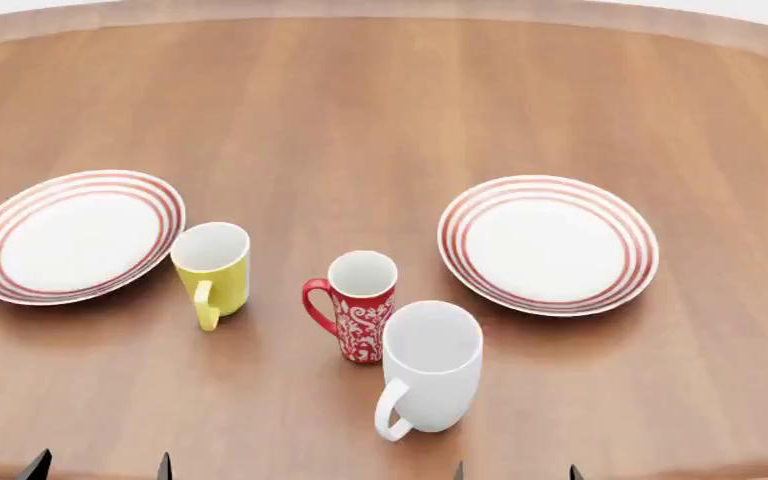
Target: Put the red mug on the left plate.
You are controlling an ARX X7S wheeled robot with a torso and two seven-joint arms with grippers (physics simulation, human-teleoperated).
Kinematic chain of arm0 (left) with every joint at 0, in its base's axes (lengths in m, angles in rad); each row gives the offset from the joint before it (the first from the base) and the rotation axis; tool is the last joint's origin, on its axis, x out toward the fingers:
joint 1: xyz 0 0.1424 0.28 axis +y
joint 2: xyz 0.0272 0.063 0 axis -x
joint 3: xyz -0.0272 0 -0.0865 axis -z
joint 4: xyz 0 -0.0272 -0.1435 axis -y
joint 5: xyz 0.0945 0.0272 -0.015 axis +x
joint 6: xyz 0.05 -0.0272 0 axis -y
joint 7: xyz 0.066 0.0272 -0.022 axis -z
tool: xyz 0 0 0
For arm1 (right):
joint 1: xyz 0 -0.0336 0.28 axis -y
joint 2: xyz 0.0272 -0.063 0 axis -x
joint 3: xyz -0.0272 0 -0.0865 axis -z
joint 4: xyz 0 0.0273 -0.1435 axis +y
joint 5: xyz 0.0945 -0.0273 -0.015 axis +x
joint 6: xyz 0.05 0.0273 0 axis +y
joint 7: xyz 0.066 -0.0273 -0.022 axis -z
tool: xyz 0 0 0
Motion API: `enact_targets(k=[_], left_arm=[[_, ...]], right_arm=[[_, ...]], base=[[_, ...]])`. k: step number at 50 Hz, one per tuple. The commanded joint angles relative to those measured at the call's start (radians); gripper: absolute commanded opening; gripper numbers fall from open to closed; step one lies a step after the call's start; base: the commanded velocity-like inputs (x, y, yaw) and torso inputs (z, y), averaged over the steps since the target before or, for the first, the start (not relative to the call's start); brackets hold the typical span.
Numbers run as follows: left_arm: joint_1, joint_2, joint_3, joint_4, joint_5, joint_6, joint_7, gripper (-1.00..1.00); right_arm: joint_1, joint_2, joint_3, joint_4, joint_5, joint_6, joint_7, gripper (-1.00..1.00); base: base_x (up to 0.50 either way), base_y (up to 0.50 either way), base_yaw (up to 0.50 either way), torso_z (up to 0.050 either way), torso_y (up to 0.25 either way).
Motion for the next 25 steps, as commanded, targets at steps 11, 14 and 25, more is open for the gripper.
enact_targets(k=[11,14,25], left_arm=[[0.069,-0.044,0.079,0.146,0.002,-0.020,-0.082,1.00],[0.067,-0.050,0.088,0.142,-0.003,-0.016,-0.089,1.00],[0.061,-0.070,0.100,0.131,-0.024,-0.018,-0.113,1.00]], right_arm=[[-0.104,0.058,-0.043,-0.229,0.039,0.044,0.034,1.00],[-0.102,0.062,-0.055,-0.217,0.031,0.025,0.043,1.00],[-0.103,0.078,-0.083,-0.208,0.042,0.006,0.055,1.00]], base=[[0.00,0.00,0.00,0.000,0.000],[0.03,0.11,0.00,0.000,0.000],[0.18,0.43,0.00,0.000,0.000]])
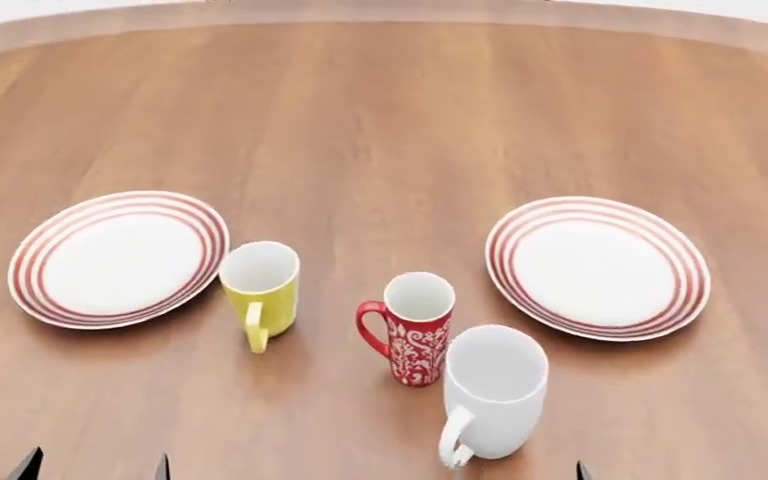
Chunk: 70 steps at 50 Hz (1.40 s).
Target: Put the red mug on the left plate.
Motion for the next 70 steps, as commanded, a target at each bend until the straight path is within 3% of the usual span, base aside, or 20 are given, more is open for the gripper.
enact_targets(k=[1,41,63,66,70], left_arm=[[0.003,-0.022,0.022,0.007,-0.013,-0.002,-0.031,1.00],[-0.003,-0.070,0.076,-0.002,-0.042,-0.002,-0.087,1.00],[0.001,-0.090,0.099,0.013,-0.056,0.002,-0.105,1.00],[-0.002,-0.092,0.102,0.008,-0.056,0.004,-0.108,1.00],[-0.004,-0.094,0.106,0.003,-0.055,0.004,-0.114,1.00]], right_arm=[[-0.012,0.020,-0.031,-0.015,0.006,-0.018,0.016,1.00],[0.008,0.062,-0.078,0.028,0.064,-0.046,0.053,1.00],[0.020,0.079,-0.087,0.038,0.088,-0.043,0.078,1.00],[0.026,0.077,-0.085,0.038,0.095,-0.026,0.087,1.00],[0.071,0.044,-0.042,-0.016,0.164,0.156,0.157,1.00]], base=[[0.21,0.47,0.00,0.000,0.000],[0.31,0.47,0.00,0.000,0.000],[0.50,0.14,0.00,0.000,0.000],[0.14,0.00,0.00,0.000,0.000],[0.00,0.00,0.00,0.000,0.000]])
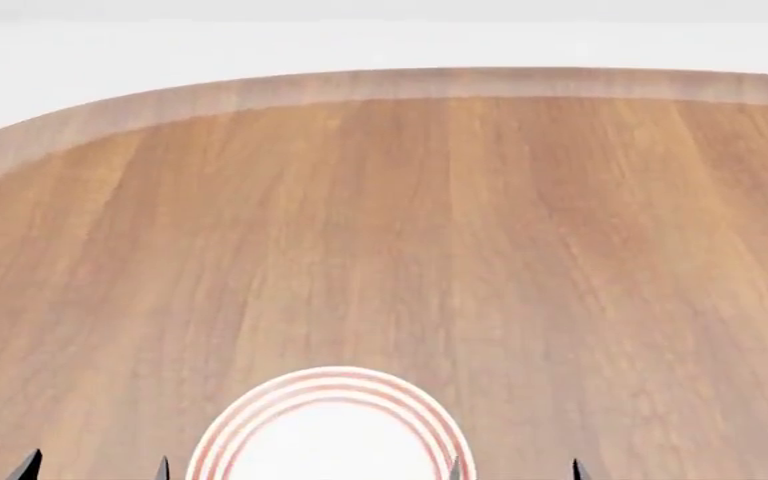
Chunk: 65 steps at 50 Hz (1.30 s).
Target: Put the red mug on the left plate.
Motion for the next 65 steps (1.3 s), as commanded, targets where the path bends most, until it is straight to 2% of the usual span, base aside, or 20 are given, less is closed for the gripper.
enact_targets(k=[1,2,3,7,10,12,19,27,44,50,65], left_arm=[[0.000,-0.008,0.013,-0.003,-0.002,0.002,-0.012,1.00],[0.001,-0.009,0.012,0.000,-0.003,0.002,-0.014,1.00],[0.002,-0.010,0.012,0.002,-0.004,0.002,-0.014,1.00],[0.000,-0.012,0.019,0.000,-0.006,0.003,-0.015,1.00],[0.003,-0.017,0.015,0.008,-0.015,0.002,-0.015,1.00],[0.003,-0.018,0.013,0.008,-0.020,0.003,-0.017,1.00],[0.005,-0.023,0.017,0.015,-0.025,0.002,-0.022,1.00],[0.010,-0.031,0.018,0.030,-0.033,-0.002,-0.029,1.00],[0.010,-0.040,0.027,0.031,-0.038,0.001,-0.043,1.00],[0.010,-0.043,0.029,0.033,-0.042,0.002,-0.047,1.00],[0.010,-0.052,0.036,0.036,-0.050,0.005,-0.055,1.00]], right_arm=[[0.068,-0.044,0.058,-0.075,0.084,0.243,0.123,1.00],[0.081,-0.063,0.078,-0.095,0.083,0.273,0.172,1.00],[0.107,-0.096,0.099,-0.115,0.016,0.305,0.296,1.00],[0.135,-0.115,0.120,-0.123,0.037,0.336,0.396,1.00],[0.136,-0.121,0.150,-0.115,0.141,0.326,0.431,1.00],[0.144,-0.122,0.167,-0.072,0.170,0.301,0.512,1.00],[0.126,-0.112,0.175,-0.071,0.197,0.220,0.643,1.00],[0.120,-0.094,0.133,-0.113,0.226,0.253,0.706,1.00],[0.072,-0.096,0.177,-0.133,0.354,0.251,0.808,1.00],[0.051,-0.091,0.161,-0.152,0.335,0.264,0.882,1.00],[0.023,-0.071,0.204,-0.211,0.497,0.269,0.921,1.00]], base=[[0.00,0.00,0.00,0.000,0.000],[0.00,0.00,0.00,0.000,0.000],[0.00,0.00,0.00,0.000,0.015],[0.00,0.00,0.00,0.000,0.000],[0.00,0.00,0.00,0.000,0.000],[0.00,0.00,0.00,0.000,0.000],[0.00,0.00,0.00,0.000,0.000],[0.00,0.00,0.00,0.000,0.000],[0.00,0.00,0.00,0.000,0.000],[0.00,0.00,0.00,0.000,0.000],[0.00,0.00,0.00,0.000,0.000]])
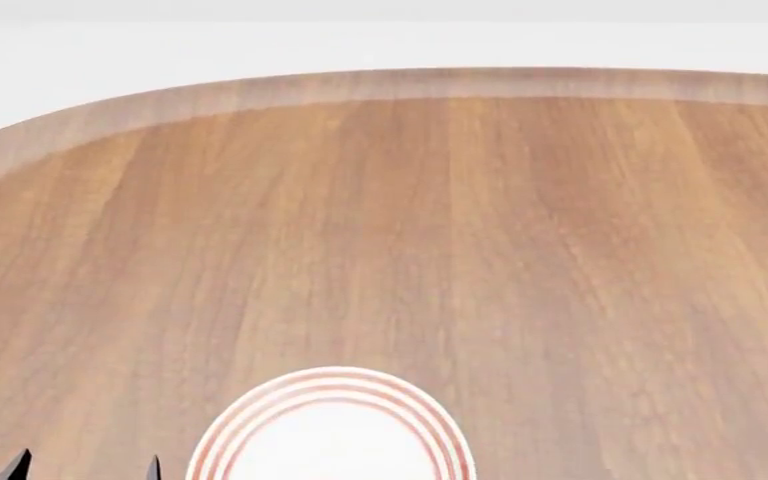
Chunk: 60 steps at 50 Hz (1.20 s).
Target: Put the red mug on the left plate.
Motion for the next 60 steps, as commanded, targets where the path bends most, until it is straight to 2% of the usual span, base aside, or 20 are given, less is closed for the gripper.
enact_targets(k=[1,25,30,31,32,60], left_arm=[[-0.002,-0.006,0.006,-0.002,-0.005,0.003,-0.006,1.00],[0.001,-0.021,0.020,0.007,-0.017,0.003,-0.021,1.00],[-0.001,-0.024,0.021,0.004,-0.019,0.004,-0.025,1.00],[0.003,-0.027,0.018,0.012,-0.022,0.004,-0.028,1.00],[0.002,-0.027,0.020,0.009,-0.022,0.004,-0.028,1.00],[-0.006,-0.040,0.035,0.000,-0.033,0.010,-0.042,1.00]], right_arm=[[-0.013,0.013,0.028,-0.024,0.080,-0.002,0.053,1.00],[0.105,0.034,0.094,0.077,0.231,0.026,0.120,1.00],[0.120,0.029,0.112,0.140,0.260,0.014,0.115,1.00],[0.218,0.009,0.158,0.290,0.305,0.001,0.097,1.00],[0.224,0.009,0.158,0.353,0.304,-0.005,0.092,1.00],[0.236,0.037,0.126,0.365,0.338,-0.035,0.111,1.00]], base=[[0.00,0.00,0.00,0.000,0.000],[0.00,0.00,0.00,0.000,0.000],[0.00,0.00,0.00,0.000,0.000],[0.00,0.00,0.00,0.000,0.000],[0.00,0.00,0.00,0.000,0.000],[0.00,0.00,0.00,0.000,0.000]])
